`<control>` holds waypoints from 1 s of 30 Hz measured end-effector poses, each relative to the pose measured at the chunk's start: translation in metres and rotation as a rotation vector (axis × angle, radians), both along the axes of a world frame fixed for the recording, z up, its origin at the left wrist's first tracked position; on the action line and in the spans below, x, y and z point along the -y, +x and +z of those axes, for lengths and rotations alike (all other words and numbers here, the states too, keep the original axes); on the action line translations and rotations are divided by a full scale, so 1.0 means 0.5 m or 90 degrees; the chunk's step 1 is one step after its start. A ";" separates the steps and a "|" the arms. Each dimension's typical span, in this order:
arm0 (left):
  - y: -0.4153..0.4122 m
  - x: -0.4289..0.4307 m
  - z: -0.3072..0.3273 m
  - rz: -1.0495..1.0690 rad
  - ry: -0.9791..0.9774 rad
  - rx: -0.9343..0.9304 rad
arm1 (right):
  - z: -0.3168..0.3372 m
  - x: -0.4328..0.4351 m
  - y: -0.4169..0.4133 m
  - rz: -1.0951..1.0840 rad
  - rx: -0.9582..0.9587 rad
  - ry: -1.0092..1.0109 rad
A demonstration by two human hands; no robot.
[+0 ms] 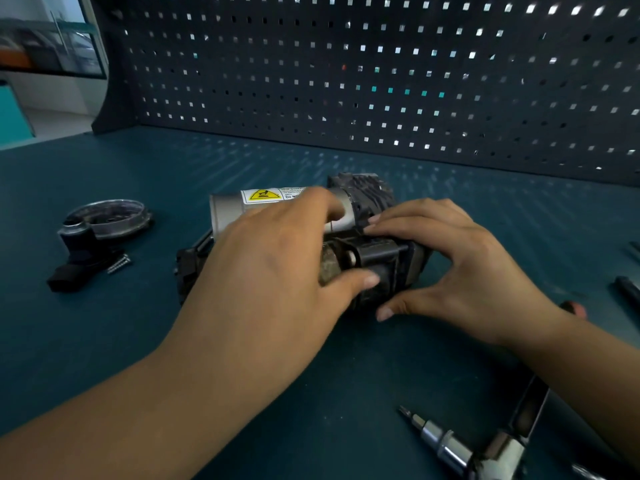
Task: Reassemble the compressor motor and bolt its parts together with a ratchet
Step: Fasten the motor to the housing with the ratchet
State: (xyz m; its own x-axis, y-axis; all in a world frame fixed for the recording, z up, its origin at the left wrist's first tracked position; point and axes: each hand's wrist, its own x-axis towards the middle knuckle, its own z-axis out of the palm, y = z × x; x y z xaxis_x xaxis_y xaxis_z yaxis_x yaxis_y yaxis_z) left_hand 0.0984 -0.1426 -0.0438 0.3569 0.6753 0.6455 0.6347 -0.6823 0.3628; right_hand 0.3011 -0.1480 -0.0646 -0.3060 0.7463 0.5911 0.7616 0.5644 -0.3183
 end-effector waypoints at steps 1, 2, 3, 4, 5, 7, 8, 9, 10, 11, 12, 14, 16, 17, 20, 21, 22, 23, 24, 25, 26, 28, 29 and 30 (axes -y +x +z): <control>-0.002 0.000 0.003 0.003 -0.005 -0.006 | 0.000 0.000 0.000 -0.001 0.000 0.001; -0.002 -0.001 0.002 0.004 0.004 -0.025 | 0.000 0.000 -0.001 0.000 -0.002 0.000; -0.002 -0.002 -0.001 0.006 0.021 -0.047 | -0.001 0.000 -0.002 -0.001 -0.003 -0.001; -0.001 -0.003 -0.004 0.009 0.040 -0.062 | -0.001 0.000 -0.002 -0.002 -0.003 -0.001; 0.001 -0.005 -0.008 0.008 0.053 -0.064 | -0.001 0.001 -0.002 -0.003 -0.003 -0.001; 0.004 -0.007 -0.012 0.001 0.054 -0.043 | -0.002 0.002 -0.001 -0.001 -0.003 0.000; 0.006 -0.007 -0.011 -0.002 0.046 -0.029 | -0.002 0.002 0.000 0.000 -0.003 0.000; 0.008 -0.007 -0.011 -0.004 0.041 -0.015 | -0.002 0.002 0.000 0.001 -0.003 0.002; 0.009 -0.008 -0.011 -0.008 0.042 -0.003 | -0.001 0.001 0.000 0.002 -0.003 0.004; 0.011 -0.009 -0.012 -0.011 0.045 0.005 | -0.001 0.001 0.000 0.004 -0.003 0.008; 0.013 -0.010 -0.012 -0.015 0.047 0.011 | -0.001 0.001 0.001 0.006 -0.003 0.011; 0.015 -0.011 -0.014 -0.023 0.053 0.016 | 0.000 0.001 0.003 0.006 -0.003 0.014; 0.015 -0.011 -0.012 -0.021 0.049 0.007 | -0.001 0.001 0.005 0.007 -0.002 0.017; 0.014 -0.011 -0.010 -0.012 0.041 -0.002 | -0.001 0.001 0.006 0.007 -0.003 0.018; 0.005 -0.009 -0.006 0.008 0.044 -0.027 | -0.002 0.000 0.006 0.007 -0.013 0.015; 0.002 -0.008 -0.007 0.001 0.055 -0.034 | -0.002 0.000 0.006 0.008 -0.016 0.015; 0.001 -0.006 -0.008 -0.011 0.068 -0.041 | -0.003 0.000 0.006 0.009 -0.017 0.014; 0.001 -0.005 -0.009 -0.023 0.078 -0.047 | -0.003 0.000 0.006 0.010 -0.017 0.014; 0.003 -0.005 -0.010 -0.030 0.082 -0.046 | -0.004 0.000 0.006 0.010 -0.017 0.014; 0.005 -0.005 -0.010 -0.030 0.080 -0.038 | -0.004 0.000 0.007 0.010 -0.017 0.013; 0.008 -0.005 -0.010 -0.026 0.076 -0.025 | -0.004 0.000 0.007 0.010 -0.018 0.012; 0.011 -0.004 -0.011 -0.014 0.067 -0.002 | -0.004 0.001 0.008 0.011 -0.023 0.009; 0.012 -0.004 -0.013 -0.012 0.063 0.004 | -0.004 0.001 0.008 0.011 -0.024 0.009; 0.013 -0.004 -0.014 -0.014 0.057 0.009 | -0.005 0.001 0.008 0.011 -0.024 0.008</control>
State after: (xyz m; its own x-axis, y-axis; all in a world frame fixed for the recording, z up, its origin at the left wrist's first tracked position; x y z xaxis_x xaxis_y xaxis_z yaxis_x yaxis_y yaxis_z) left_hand 0.1047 -0.1404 -0.0509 0.3610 0.6072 0.7078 0.6144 -0.7258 0.3093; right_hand 0.3052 -0.1485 -0.0669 -0.2961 0.7336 0.6117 0.7390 0.5817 -0.3399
